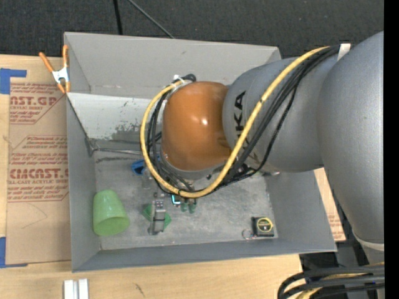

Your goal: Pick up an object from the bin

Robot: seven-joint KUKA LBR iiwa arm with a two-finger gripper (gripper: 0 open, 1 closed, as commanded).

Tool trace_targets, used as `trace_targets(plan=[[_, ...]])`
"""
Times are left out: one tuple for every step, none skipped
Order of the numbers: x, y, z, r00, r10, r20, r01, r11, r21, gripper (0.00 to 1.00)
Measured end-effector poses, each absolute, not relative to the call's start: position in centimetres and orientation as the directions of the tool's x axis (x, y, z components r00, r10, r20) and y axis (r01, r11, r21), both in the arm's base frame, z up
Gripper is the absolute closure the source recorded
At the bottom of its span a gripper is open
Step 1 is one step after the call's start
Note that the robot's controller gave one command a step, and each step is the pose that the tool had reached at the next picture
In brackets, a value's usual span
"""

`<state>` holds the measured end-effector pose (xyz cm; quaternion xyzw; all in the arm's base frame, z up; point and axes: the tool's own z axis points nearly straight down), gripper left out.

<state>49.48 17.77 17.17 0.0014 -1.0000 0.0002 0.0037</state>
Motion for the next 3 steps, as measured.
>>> trace_targets(plan=[[50.0, 20.3, 12.9, -0.876, -0.482, 0.001, -0.482, 0.876, 0.002, 0.00], [49.3, 23.5, 9.1, -0.914, -0.406, -0.006, -0.406, 0.914, -0.004, 0.00], [49.1, 25.0, 7.7, -0.786, -0.618, -0.025, -0.618, 0.786, -0.005, 0.00]])
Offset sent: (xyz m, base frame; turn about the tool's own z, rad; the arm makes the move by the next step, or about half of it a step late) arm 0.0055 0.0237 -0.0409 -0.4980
